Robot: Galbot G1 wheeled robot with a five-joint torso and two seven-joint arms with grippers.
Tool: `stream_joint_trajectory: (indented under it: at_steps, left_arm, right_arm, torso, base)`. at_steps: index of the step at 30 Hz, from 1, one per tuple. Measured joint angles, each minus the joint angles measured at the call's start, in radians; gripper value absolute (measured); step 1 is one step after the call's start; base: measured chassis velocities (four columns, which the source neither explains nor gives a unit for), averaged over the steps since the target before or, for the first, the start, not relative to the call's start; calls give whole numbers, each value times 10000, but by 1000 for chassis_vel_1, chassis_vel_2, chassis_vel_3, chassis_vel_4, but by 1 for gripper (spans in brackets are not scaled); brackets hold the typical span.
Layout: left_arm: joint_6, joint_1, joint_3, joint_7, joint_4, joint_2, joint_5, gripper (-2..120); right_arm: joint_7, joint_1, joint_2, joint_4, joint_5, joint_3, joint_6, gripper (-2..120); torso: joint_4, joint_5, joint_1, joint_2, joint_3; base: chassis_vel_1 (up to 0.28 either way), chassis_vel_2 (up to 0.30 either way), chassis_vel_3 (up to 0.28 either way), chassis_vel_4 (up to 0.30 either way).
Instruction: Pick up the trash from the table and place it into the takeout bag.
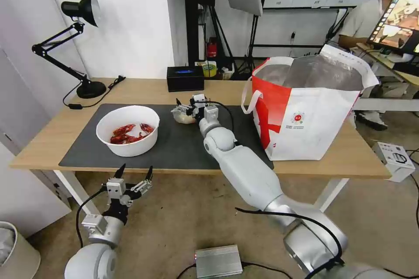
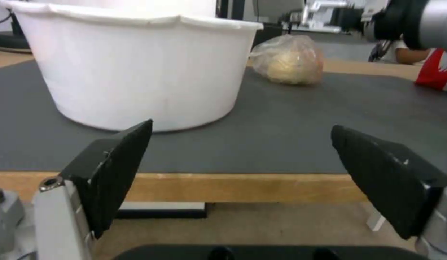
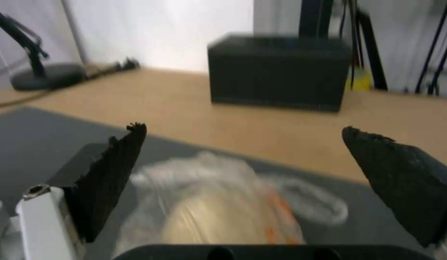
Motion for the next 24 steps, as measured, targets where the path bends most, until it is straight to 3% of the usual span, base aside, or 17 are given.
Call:
stream_joint_trajectory:
  at_steps: [5, 16, 24]
  left_arm:
    - [0, 28, -14, -2, -118, -24, 14, 100]
    - [0, 151, -26, -9, -262, -119, 103, 100]
    - [0, 193, -41, -10, -302, -150, 114, 100]
  right_arm:
    - [-60, 117, -11, -168, 413, -37, -838, 100]
    - [-234, 176, -8, -595, 482, -299, -800, 100]
    - [-46, 139, -12, -693, 885, -287, -1122, 77]
  torso:
    - [-1, 0, -1, 0, 0]
    - [0, 1, -1, 0, 0]
    - [0, 1, -1, 1, 0]
  base:
    - [0, 0, 0, 0]
    - [0, 0, 0, 0]
    - [0, 0, 0, 0]
